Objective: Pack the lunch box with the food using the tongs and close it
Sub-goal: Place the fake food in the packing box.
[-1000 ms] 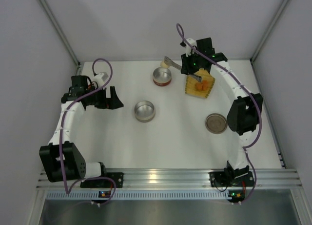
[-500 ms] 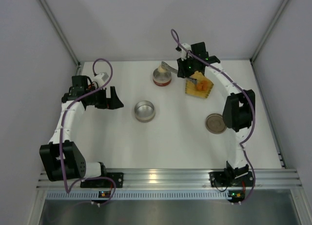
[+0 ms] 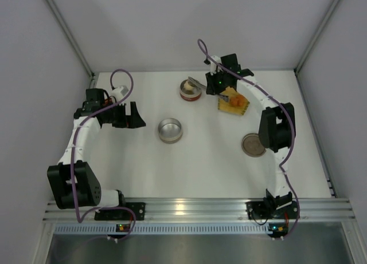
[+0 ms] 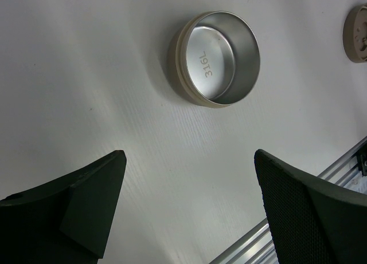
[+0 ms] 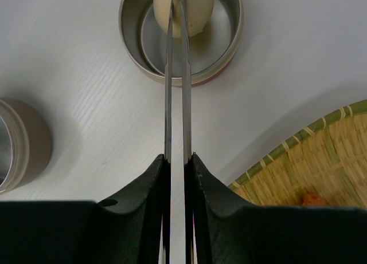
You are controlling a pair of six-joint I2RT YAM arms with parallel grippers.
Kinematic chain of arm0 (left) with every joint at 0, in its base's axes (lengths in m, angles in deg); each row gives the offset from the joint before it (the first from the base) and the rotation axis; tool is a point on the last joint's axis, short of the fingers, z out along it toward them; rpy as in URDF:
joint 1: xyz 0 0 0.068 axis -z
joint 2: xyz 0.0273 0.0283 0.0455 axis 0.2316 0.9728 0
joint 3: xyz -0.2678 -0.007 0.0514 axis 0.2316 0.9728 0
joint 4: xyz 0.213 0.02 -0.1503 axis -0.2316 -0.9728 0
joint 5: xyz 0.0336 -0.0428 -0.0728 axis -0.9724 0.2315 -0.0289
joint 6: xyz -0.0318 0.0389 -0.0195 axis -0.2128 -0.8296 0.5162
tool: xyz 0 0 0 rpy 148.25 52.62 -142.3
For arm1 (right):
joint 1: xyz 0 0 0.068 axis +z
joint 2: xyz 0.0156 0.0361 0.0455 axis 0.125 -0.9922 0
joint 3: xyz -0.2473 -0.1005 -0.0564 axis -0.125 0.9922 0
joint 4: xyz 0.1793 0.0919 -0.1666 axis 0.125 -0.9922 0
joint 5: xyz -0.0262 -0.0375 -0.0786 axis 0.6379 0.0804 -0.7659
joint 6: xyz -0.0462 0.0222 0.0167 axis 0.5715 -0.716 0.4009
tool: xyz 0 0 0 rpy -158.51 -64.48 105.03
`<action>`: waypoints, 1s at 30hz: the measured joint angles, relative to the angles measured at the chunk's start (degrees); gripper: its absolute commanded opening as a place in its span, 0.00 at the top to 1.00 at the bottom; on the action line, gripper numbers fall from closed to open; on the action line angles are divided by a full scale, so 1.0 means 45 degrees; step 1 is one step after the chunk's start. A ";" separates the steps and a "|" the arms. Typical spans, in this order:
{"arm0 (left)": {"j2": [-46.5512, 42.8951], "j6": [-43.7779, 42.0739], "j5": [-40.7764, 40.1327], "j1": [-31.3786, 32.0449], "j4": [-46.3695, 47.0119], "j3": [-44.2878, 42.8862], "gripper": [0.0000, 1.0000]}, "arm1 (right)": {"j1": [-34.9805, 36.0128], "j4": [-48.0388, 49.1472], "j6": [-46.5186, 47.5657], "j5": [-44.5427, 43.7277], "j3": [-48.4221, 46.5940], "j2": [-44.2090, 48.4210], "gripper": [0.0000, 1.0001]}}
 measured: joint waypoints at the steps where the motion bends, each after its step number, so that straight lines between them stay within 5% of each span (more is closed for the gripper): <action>1: 0.0000 -0.0010 0.0000 0.0000 0.0000 0.0000 0.02 | 0.0015 0.0049 0.0000 0.0005 0.0044 -0.0029 0.96; 16: 0.0000 -0.0204 -0.0005 0.0000 -0.0044 -0.0063 0.02 | 0.0078 0.0063 0.0097 0.0000 0.0233 -0.0228 0.59; 30: -0.0175 -0.0204 -0.0005 0.0000 -0.0160 -0.0126 0.02 | 0.0083 -0.0369 0.0554 -0.0073 0.0248 0.0233 0.62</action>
